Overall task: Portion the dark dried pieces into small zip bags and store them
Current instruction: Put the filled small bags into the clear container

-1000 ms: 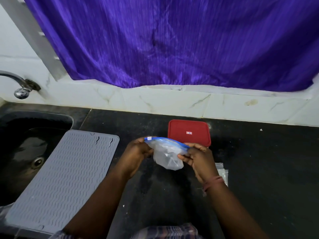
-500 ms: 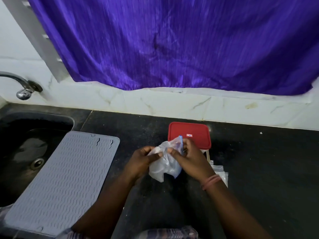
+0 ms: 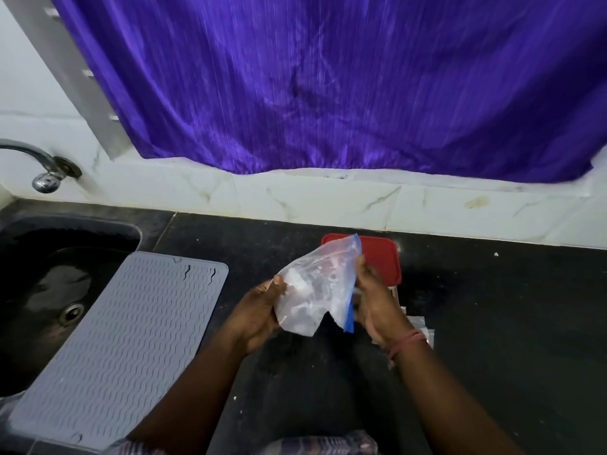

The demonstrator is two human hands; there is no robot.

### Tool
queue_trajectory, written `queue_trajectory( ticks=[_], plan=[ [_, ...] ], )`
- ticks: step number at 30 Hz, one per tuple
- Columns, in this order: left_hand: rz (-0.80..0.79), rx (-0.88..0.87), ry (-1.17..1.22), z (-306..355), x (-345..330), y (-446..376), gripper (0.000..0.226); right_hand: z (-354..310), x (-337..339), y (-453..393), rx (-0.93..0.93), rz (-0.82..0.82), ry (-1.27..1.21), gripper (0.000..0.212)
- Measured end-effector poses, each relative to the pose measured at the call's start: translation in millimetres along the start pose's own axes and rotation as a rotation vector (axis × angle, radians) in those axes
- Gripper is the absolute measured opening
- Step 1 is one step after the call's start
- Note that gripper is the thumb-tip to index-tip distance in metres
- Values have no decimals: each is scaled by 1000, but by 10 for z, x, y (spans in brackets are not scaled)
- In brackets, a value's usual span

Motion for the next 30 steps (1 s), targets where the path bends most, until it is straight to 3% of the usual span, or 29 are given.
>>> queue_trajectory(
  ticks=[2, 6, 12, 15, 17, 18, 20, 22, 26, 30],
  plan=[
    [105, -35, -56, 40, 25, -33, 39, 97, -18, 41, -66, 27, 195, 59],
    [502, -29, -272, 76, 145, -70, 25, 115, -13, 23, 5, 111, 344, 14],
    [655, -61, -767, 113, 205, -73, 32, 32, 64, -97, 239, 274, 809, 25],
    [661, -55, -809, 179, 253, -14, 39, -125, 107, -122, 290, 266, 879, 25],
    [619, 4, -602, 161, 278, 29, 53, -178, 127, -122, 339, 304, 802, 25],
    [514, 93, -415, 102, 219, 49, 58, -175, 140, -123, 343, 328, 748, 23],
    [233, 295, -110, -68, -17, 84, 53, -135, 149, -129, 322, 344, 674, 19],
    [105, 335, 56, -180, -185, 104, 42, -88, 145, -124, 293, 358, 608, 21],
    [252, 212, 127, -158, -174, 14, 14, 45, 41, -57, 182, 253, 322, 36],
    [319, 185, 61, -32, -95, -5, 27, 244, -71, -38, 69, 102, 166, 64]
  ],
)
Point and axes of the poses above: each hand's wrist, its own y-axis away from the middle knuckle, its own x-axis out of the back of the hand, z = x × y, the point moved 4 cm from there along -y, towards the middle knuckle, and after that the axes turned 15 degrees about -y, right-handed, at the moved point
